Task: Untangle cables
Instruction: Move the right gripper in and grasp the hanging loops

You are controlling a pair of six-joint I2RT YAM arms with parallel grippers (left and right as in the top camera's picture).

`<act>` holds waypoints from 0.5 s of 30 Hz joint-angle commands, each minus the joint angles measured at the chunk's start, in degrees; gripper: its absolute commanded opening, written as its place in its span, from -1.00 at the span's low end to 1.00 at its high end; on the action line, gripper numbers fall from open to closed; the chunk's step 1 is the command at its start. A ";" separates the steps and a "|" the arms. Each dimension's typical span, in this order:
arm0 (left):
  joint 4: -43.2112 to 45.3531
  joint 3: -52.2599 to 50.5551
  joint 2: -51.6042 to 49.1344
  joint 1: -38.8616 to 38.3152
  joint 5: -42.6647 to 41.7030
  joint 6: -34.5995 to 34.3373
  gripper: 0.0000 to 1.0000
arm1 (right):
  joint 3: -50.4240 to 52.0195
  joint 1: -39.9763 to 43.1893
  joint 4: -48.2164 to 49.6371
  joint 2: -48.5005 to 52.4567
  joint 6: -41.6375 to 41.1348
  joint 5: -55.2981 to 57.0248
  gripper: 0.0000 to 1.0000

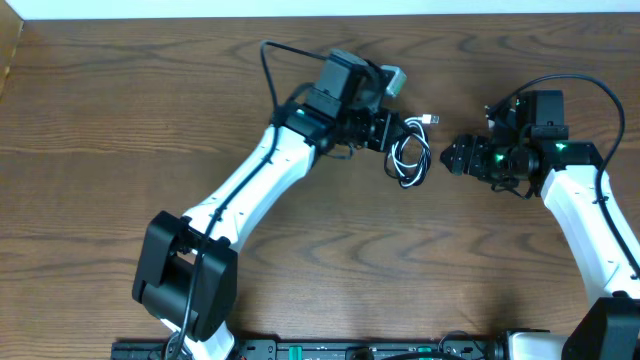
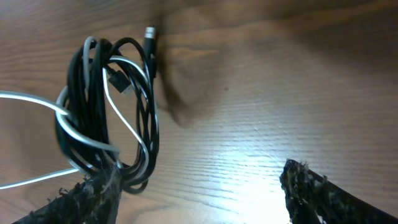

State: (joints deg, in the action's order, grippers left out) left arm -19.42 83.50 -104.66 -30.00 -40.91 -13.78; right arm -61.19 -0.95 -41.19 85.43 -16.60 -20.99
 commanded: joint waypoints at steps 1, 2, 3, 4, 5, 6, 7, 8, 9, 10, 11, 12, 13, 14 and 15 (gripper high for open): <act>0.83 0.79 1.86 1.81 -9.14 -1.44 -0.85 | -1.01 -0.70 1.11 -1.09 0.87 -2.86 0.51; 0.83 0.79 1.86 2.23 -9.66 -1.57 -0.85 | -1.01 -0.70 1.75 -1.09 1.05 -3.89 0.45; 0.79 0.79 1.86 2.54 -9.70 -1.57 -0.85 | -1.01 -0.72 2.34 -1.09 1.05 -4.81 0.41; 0.68 0.79 1.86 2.73 -9.68 -1.57 -0.85 | -1.01 -0.72 2.99 -1.09 1.05 -5.86 0.36; 0.63 0.79 1.86 2.89 -9.68 -1.57 -0.85 | -1.01 -0.70 3.78 -1.09 1.05 -7.08 0.28; 0.63 0.79 1.86 2.95 -9.68 -1.57 -0.85 | -1.01 -0.72 4.35 -1.09 1.09 -7.98 0.22; 0.66 0.79 1.86 2.95 -9.68 -1.57 -0.85 | -1.01 -0.72 5.03 -1.09 1.36 -9.18 0.15; 0.66 0.79 1.86 2.93 -9.68 -1.57 -0.85 | -1.01 -0.72 5.62 -1.09 1.53 -10.14 0.12; 0.66 0.79 1.86 2.93 -9.68 -1.57 -0.85 | -1.01 -0.72 6.01 -1.09 1.77 -11.04 0.10; 0.66 0.79 1.86 2.93 -9.68 -1.57 -0.85 | -1.01 -0.74 6.43 -1.09 1.92 -11.78 0.07; 0.63 0.79 1.86 2.93 -9.68 -1.57 -0.85 | -1.01 -0.81 6.78 -1.09 1.99 -12.26 0.03; 0.66 0.79 1.86 2.93 -9.68 -1.57 -0.85 | -1.01 -0.94 7.10 -1.09 2.10 -12.66 -0.03; 0.66 0.79 1.86 2.93 -9.68 -1.57 -0.85 | -1.01 -1.16 7.34 -1.09 2.10 -12.87 -0.09; 0.68 0.79 1.86 2.93 -9.68 -1.55 -0.85 | -1.01 -1.40 7.52 -1.09 2.10 -12.87 -0.14; 0.68 0.79 1.86 2.95 -9.66 -1.57 -0.85 | -0.98 -1.70 7.65 -1.09 2.10 -12.85 -0.17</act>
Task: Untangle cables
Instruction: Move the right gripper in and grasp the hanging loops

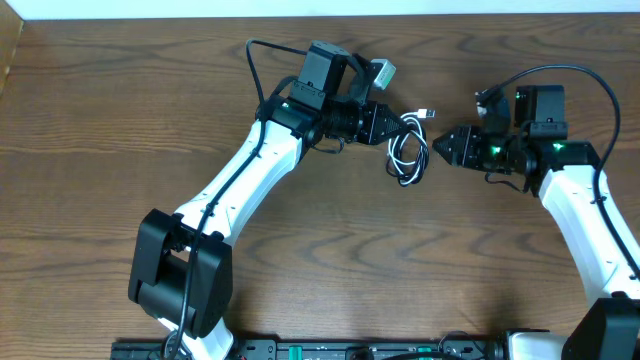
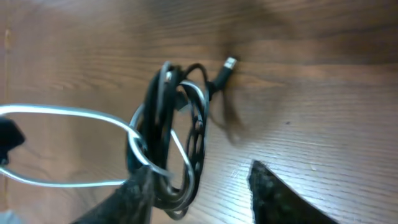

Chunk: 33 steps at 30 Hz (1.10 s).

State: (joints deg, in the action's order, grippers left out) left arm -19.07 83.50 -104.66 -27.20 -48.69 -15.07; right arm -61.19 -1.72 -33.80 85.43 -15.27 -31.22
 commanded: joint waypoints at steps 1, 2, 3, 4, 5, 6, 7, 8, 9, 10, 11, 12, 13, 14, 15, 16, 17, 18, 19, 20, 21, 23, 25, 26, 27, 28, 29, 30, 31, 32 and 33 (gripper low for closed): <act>0.33 0.79 1.86 0.13 -1.88 -0.28 -0.85 | -0.98 -1.22 0.37 -1.09 0.76 -2.62 -0.20; 0.31 0.79 1.86 0.13 -1.86 -0.28 -0.85 | -0.98 -1.46 0.44 -1.09 0.76 -2.64 -0.20; 0.31 0.79 1.86 0.13 -1.86 -0.26 -0.85 | -0.98 -1.75 0.63 -1.07 0.76 -2.64 -0.20; 0.33 0.79 1.86 0.13 -1.86 -0.28 -0.85 | -0.96 -2.03 0.72 -1.03 0.76 -2.64 -0.21; 0.33 0.79 1.86 0.13 -1.86 -0.28 -0.85 | -0.94 -2.43 0.96 -0.92 0.79 -2.64 -0.21; 0.33 0.79 1.86 0.13 -1.86 -0.26 -0.85 | -0.94 -2.58 1.11 -0.85 0.79 -2.62 -0.22; 0.31 0.79 1.86 0.13 -1.86 -0.26 -0.85 | -0.94 -2.80 1.27 -0.70 0.79 -2.64 -0.24; 0.31 0.79 1.86 0.13 -1.86 -0.26 -0.85 | -0.94 -3.04 1.31 -0.52 0.79 -2.64 -0.27; 0.31 0.79 1.86 0.13 -1.86 -0.28 -0.85 | -0.94 -3.26 1.40 -0.31 0.79 -2.64 -0.29; 0.31 0.79 1.86 0.15 -1.86 -0.26 -0.85 | -0.94 -3.45 1.46 -0.07 0.76 -2.67 -0.32; 0.33 0.79 1.86 0.13 -1.86 -0.28 -0.85 | -0.94 -3.74 1.51 0.28 0.79 -2.64 -0.35; 0.31 0.79 1.86 0.13 -1.86 -0.26 -0.85 | -0.94 -4.00 1.53 0.63 0.79 -2.64 -0.38; 0.31 0.79 1.86 0.13 -1.86 -0.28 -0.85 | -0.94 -4.28 1.62 0.96 0.79 -2.64 -0.40; 0.31 0.79 1.86 0.13 -1.86 -0.28 -0.84 | -0.94 -4.57 1.70 1.36 0.79 -2.64 -0.43; 0.31 0.79 1.86 0.13 -1.86 -0.28 -0.85 | -0.94 -4.81 1.84 1.75 0.81 -2.58 -0.47; 0.31 0.79 1.86 0.13 -1.86 -0.26 -0.85 | -0.94 -4.96 1.95 2.05 0.81 -2.56 -0.52; 0.31 0.79 1.86 0.15 -1.86 -0.26 -0.85 | -0.94 -5.09 2.14 2.51 0.79 -2.38 -0.58; 0.33 0.79 1.86 0.15 -1.84 -0.26 -0.85 | -0.94 -5.14 2.23 2.71 0.79 -2.27 -0.62; 0.33 0.79 1.86 0.15 -1.84 -0.28 -0.85 | -0.94 -5.14 2.27 2.95 0.79 -1.75 -0.66; 0.33 0.79 1.86 0.15 -1.81 -0.26 -0.85 | -0.94 -5.14 2.27 3.04 0.79 -1.20 -0.70; 0.31 0.79 1.86 0.15 -1.75 -0.26 -0.85 | -0.94 -5.14 2.19 3.04 0.76 -0.55 -0.73; 0.33 0.79 1.86 0.15 -1.66 -0.26 -0.85 | -0.94 -5.14 2.10 3.04 0.79 0.39 -0.82; 0.35 0.79 1.86 0.15 -1.64 -0.26 -0.85 | -0.94 -5.14 2.10 3.04 0.79 0.70 -0.94; 0.35 0.79 1.86 0.15 -1.64 -0.26 -0.85 | -0.94 -5.14 2.08 3.04 0.76 0.85 -0.98; 0.35 0.79 1.86 0.15 -1.64 -0.26 -0.85 | -0.94 -5.14 1.97 3.04 0.76 0.87 -0.97; 0.35 0.79 1.86 0.15 -1.55 -0.24 -0.85 | -0.94 -5.14 1.90 3.04 0.76 0.90 -0.97; 0.28 0.79 1.86 0.15 -1.03 -0.26 -0.84 | -0.94 -5.11 1.86 3.04 0.76 0.87 -0.97; 0.26 0.79 1.86 0.15 -0.42 -0.26 -0.85 | -0.94 -5.09 1.84 3.04 0.79 0.92 -0.98; 0.22 0.79 1.86 0.28 0.28 -0.26 -0.85 | -0.94 -5.05 1.81 3.04 0.76 1.09 -0.99; 0.02 0.79 1.86 0.48 1.03 -0.26 -0.84 | -0.94 -5.03 1.79 3.04 0.76 1.22 -0.98; -0.22 0.79 1.86 0.76 2.10 -0.26 -0.83 | -0.94 -5.03 1.70 3.04 0.76 1.36 -0.98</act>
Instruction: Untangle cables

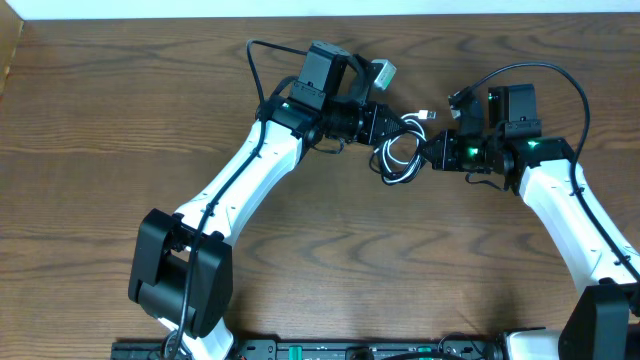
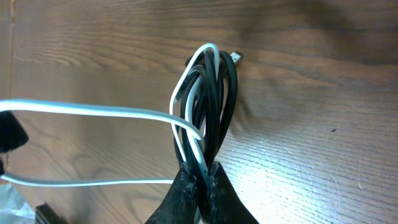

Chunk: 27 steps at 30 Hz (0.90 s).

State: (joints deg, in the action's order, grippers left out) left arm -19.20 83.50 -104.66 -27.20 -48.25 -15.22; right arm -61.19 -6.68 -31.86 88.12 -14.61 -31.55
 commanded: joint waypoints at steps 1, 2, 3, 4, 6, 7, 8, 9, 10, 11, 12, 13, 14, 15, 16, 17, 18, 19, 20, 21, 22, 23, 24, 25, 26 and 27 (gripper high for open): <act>-0.50 0.79 1.86 1.16 2.80 -0.11 -0.83 | -0.94 0.00 -0.33 0.35 0.11 1.81 -0.98; -1.07 0.79 1.86 1.73 4.37 -0.13 -0.83 | -0.94 0.07 -0.61 0.35 0.07 2.29 -0.98; -1.55 0.79 1.86 2.16 5.68 -0.13 -0.83 | -0.94 0.15 -0.87 0.35 0.02 2.71 -0.98; -2.16 0.79 1.86 2.71 7.19 -0.13 -0.83 | -0.94 0.24 -1.22 0.35 0.02 2.95 -0.98; -3.23 0.79 1.86 3.91 9.68 -0.13 -0.83 | -0.94 0.37 -1.57 0.35 0.02 2.93 -0.98; -3.54 0.79 1.86 4.44 10.27 -0.13 -0.82 | -0.94 0.37 -1.60 0.35 -0.09 2.95 -0.98; -3.72 0.79 1.86 4.96 10.40 -0.11 -0.75 | -0.94 0.37 -1.60 0.35 -0.11 2.95 -0.97; -3.74 0.79 1.86 5.44 10.38 -0.13 -0.74 | -0.94 0.37 -1.57 0.35 -0.13 2.93 -0.98; -3.78 0.79 1.86 5.86 10.38 -0.11 -0.72 | -0.94 0.37 -1.57 0.35 -0.13 2.95 -0.98; -3.78 0.79 1.86 6.27 10.38 -0.11 -0.66 | -0.94 0.37 -1.57 0.35 -0.13 2.93 -0.98; -3.78 0.79 1.86 6.67 10.38 -0.11 -0.53 | -0.94 0.37 -1.60 0.35 -0.15 2.93 -0.97; -3.87 0.79 1.86 6.95 10.38 -0.13 -0.47 | -0.94 0.35 -1.60 0.35 -0.17 2.93 -0.98; -3.91 0.79 1.86 7.21 10.38 -0.11 -0.39 | -0.94 0.37 -1.60 0.35 -0.42 2.93 -0.98; -3.98 0.79 1.86 7.39 10.36 -0.11 -0.34 | -0.94 0.37 -1.57 0.35 -0.59 2.93 -0.98; -4.13 0.79 1.86 7.43 10.38 -0.11 -0.32 | -0.94 0.37 -1.55 0.35 -0.59 2.93 -0.98; -4.20 0.79 1.86 7.48 10.36 -0.11 -0.32 | -0.94 0.37 -1.55 0.35 -0.59 2.93 -0.98; -4.35 0.79 1.86 7.48 10.36 -0.11 -0.31 | -0.94 0.37 -1.55 0.35 -0.59 2.91 -0.98; -4.50 0.79 1.86 7.45 10.34 -0.11 -0.31 | -0.94 0.35 -1.57 0.35 -0.59 2.91 -0.98; -4.68 0.79 1.86 7.34 10.34 -0.13 -0.30 | -0.94 0.35 -1.57 0.35 -0.59 2.91 -0.98; -4.81 0.79 1.86 7.17 10.19 -0.11 -0.31 | -0.94 0.35 -1.57 0.35 -0.59 2.89 -0.98; -5.03 0.79 1.86 6.91 9.90 -0.13 -0.31 | -0.94 0.35 -1.53 0.35 -0.81 2.89 -0.98; -5.25 0.79 1.86 6.58 9.88 -0.13 -0.30 | -0.94 0.35 -1.46 0.35 -0.85 2.89 -0.98; -5.51 0.79 1.86 6.08 9.88 -0.13 -0.30 | -0.94 0.35 -1.27 0.35 -0.83 2.89 -0.98; -5.68 0.76 1.86 5.62 9.86 -0.13 -0.30 | -0.94 0.35 -1.11 0.35 -1.09 2.89 -0.98; -5.95 0.72 1.86 5.03 9.68 -0.13 -0.30 | -0.94 0.35 -1.03 0.35 -1.25 2.84 -0.98; -6.32 0.72 1.86 4.26 9.70 -0.11 -0.31 | -0.94 0.35 -0.79 0.35 -1.62 2.54 -0.98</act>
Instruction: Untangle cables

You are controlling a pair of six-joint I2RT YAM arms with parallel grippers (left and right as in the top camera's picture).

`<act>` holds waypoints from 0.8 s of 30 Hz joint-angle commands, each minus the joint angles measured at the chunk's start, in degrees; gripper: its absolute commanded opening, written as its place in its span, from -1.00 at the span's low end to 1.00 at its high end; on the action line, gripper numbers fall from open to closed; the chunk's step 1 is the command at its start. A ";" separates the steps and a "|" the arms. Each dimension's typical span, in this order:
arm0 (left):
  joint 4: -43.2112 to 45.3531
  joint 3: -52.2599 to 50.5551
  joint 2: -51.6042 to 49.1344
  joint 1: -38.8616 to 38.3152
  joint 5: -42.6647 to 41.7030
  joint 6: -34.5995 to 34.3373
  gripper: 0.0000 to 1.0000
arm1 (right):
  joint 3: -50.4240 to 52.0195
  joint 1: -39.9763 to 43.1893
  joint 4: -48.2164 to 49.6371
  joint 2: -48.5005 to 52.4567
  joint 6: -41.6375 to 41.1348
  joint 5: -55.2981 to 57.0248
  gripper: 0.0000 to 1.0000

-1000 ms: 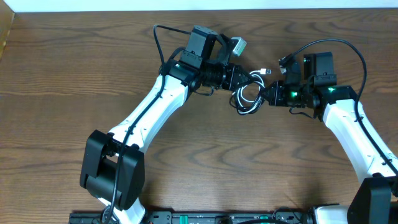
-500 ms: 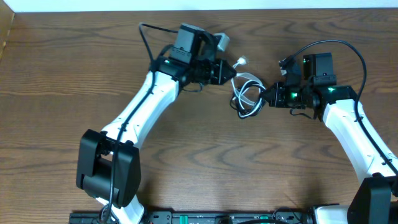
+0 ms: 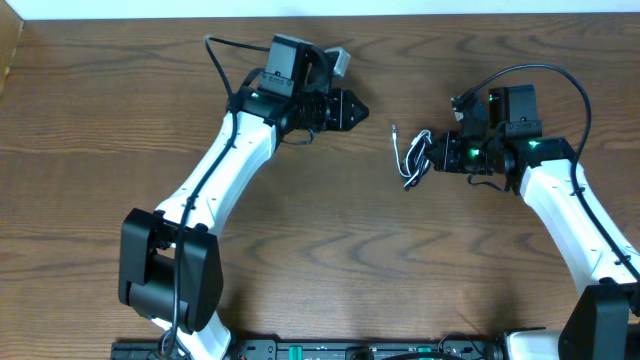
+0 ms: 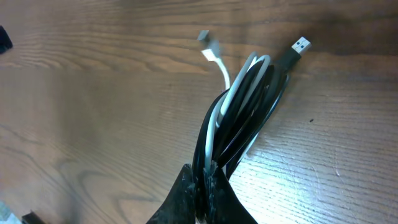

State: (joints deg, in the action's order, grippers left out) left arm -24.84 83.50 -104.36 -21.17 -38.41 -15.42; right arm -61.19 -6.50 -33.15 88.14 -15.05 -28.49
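A bundle of black and white cables (image 3: 412, 158) hangs from my right gripper (image 3: 432, 158), right of the table's middle. In the right wrist view the right gripper (image 4: 204, 182) is shut on the lower end of the bundle (image 4: 242, 118). The white cable's free end (image 4: 204, 37) sticks out to the upper left, and a black USB plug (image 4: 300, 45) to the upper right. My left gripper (image 3: 358, 108) is well to the left of the bundle, apart from it. Its fingers look shut, with nothing seen in them.
The wooden table (image 3: 120, 180) runs to a white strip (image 3: 320, 8) along the back edge. A wooden box edge (image 3: 8, 55) shows at the far left. The left arm's base (image 3: 170, 270) stands at the front left.
My left gripper was at the bundle with a white loop stretched toward it. It is now back to the left, and the white cable's end hangs free from the bundle, still held by my right gripper.
The bundle lay on the table by my left gripper, my right gripper open and apart. The right gripper then stood closer, then shut on the bundle while the white loop ran to the left gripper. Now the white end is free and the left gripper stands away.
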 commanded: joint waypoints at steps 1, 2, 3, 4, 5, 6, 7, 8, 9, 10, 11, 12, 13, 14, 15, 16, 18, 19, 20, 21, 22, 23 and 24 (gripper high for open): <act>-0.90 0.72 1.55 -2.27 -0.09 0.13 -0.31 | -0.96 0.17 0.79 0.33 -1.79 -0.83 -0.98; -1.05 0.68 1.53 -2.86 -0.09 0.13 -0.30 | -0.96 0.20 1.09 0.33 -2.86 -1.05 -0.98; -1.05 0.59 1.51 -3.23 -0.09 0.13 -0.30 | -0.98 0.24 1.25 0.31 -3.76 -1.05 -0.98; -1.03 0.52 1.51 -3.50 -0.09 0.13 -0.30 | -1.05 0.33 1.27 0.26 -4.79 -1.05 -0.98; -1.03 0.42 1.51 -3.76 -0.11 0.13 -0.30 | -1.07 0.57 1.20 0.24 -6.91 -0.44 -0.97; -1.07 0.37 1.51 -3.85 -0.13 0.13 -0.30 | -1.07 0.81 0.85 0.20 -9.40 0.63 -0.98; -1.11 0.33 1.51 -3.96 -0.17 0.13 -0.31 | -1.07 0.98 0.72 0.15 -11.41 1.25 -0.98; -1.07 0.22 1.51 -4.04 -0.81 0.15 -0.30 | -1.07 1.14 0.76 0.15 -12.11 1.36 -0.97; -1.01 0.09 1.49 -4.15 -1.99 0.33 -0.30 | -1.07 1.22 0.83 0.13 -12.92 1.20 -0.98; -1.01 0.00 1.42 -4.24 -2.86 0.35 -0.30 | -1.07 1.33 0.87 0.11 -13.68 1.14 -0.98; -1.03 -0.09 1.38 -4.35 -3.69 0.83 -0.31 | -1.07 1.38 0.96 0.11 -14.16 0.83 -0.98; -1.01 -0.26 1.38 -4.52 -4.72 1.95 -0.30 | -1.07 1.51 1.05 0.11 -14.29 0.15 -0.98; -0.83 -0.52 1.38 -4.72 -5.55 3.26 -0.31 | -1.07 1.66 1.27 0.11 -14.29 -0.96 -0.98; -0.79 -0.83 1.38 -4.96 -6.19 4.59 -0.31 | -1.07 1.95 1.49 0.11 -14.27 -2.29 -0.98; -0.81 -1.16 1.36 -5.25 -6.21 5.49 -0.30 | -1.07 2.25 1.70 0.11 -14.23 -3.76 -0.98; -0.55 -1.55 1.36 -5.49 -6.25 6.34 -0.30 | -1.07 2.75 1.84 0.11 -14.23 -5.44 -0.98; 0.63 -2.34 1.36 -6.08 -8.39 9.18 -0.31 | -1.07 3.78 2.10 0.11 -13.55 -8.57 -0.98; 1.49 -2.67 1.36 -6.29 -10.91 11.23 -0.30 | -1.07 4.37 2.23 0.11 -13.11 -10.58 -0.98; 2.14 -2.82 1.36 -6.54 -13.46 13.31 -0.30 | -1.07 4.98 2.27 0.11 -12.94 -12.39 -0.98; 2.71 -2.82 1.36 -6.80 -15.98 15.43 -0.30 | -1.07 5.64 2.32 0.11 -12.59 -14.38 -0.98; 3.13 -2.82 1.36 -6.97 -17.44 16.72 -0.30 | -1.07 6.21 2.32 0.11 -12.50 -15.93 -0.98; 3.52 -2.82 1.36 -7.23 -18.40 17.62 -0.29 | -1.07 6.73 2.32 0.11 -12.50 -17.16 -0.98; 3.85 -2.82 1.36 -7.48 -19.10 18.34 -0.29 | -1.07 7.17 2.32 0.11 -12.50 -18.10 -0.98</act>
State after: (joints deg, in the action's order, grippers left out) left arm -21.78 81.08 -104.36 -27.99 -50.57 -3.81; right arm -61.19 -0.69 -31.00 88.14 -27.70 -38.76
